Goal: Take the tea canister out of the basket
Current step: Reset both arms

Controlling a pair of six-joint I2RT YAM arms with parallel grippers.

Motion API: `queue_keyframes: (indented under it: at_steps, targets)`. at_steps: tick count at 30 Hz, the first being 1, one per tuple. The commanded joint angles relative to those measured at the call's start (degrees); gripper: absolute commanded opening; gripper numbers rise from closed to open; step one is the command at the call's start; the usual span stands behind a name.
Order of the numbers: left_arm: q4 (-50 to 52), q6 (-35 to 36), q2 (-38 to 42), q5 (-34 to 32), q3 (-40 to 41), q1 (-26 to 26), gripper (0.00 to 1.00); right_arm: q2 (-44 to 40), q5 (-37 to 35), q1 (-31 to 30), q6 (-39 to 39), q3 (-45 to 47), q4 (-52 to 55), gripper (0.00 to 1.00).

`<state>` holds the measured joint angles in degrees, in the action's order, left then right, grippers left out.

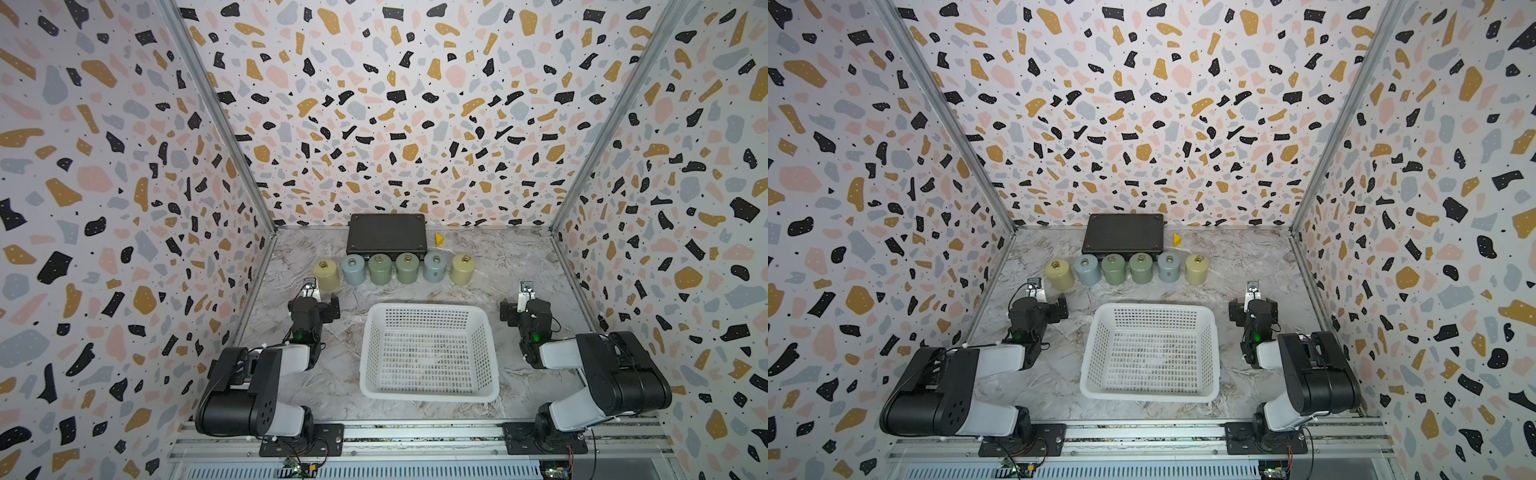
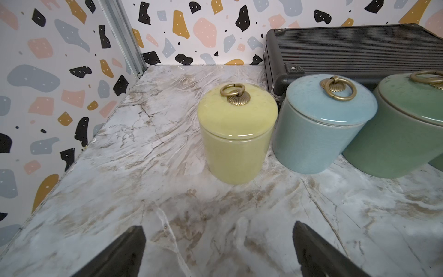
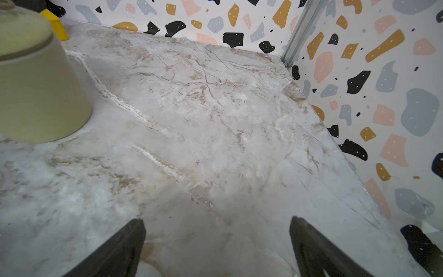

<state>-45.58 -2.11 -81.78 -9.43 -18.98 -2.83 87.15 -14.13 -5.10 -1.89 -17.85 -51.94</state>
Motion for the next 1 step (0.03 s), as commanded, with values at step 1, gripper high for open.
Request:
queue_keyframes:
  at_steps: [1]
  targets:
    - [-3.55, 0.79, -0.10, 0.64, 0.70, 0.28, 1.00, -0.41, 0.00, 0.05, -0.15, -1.22, -0.77, 0.99]
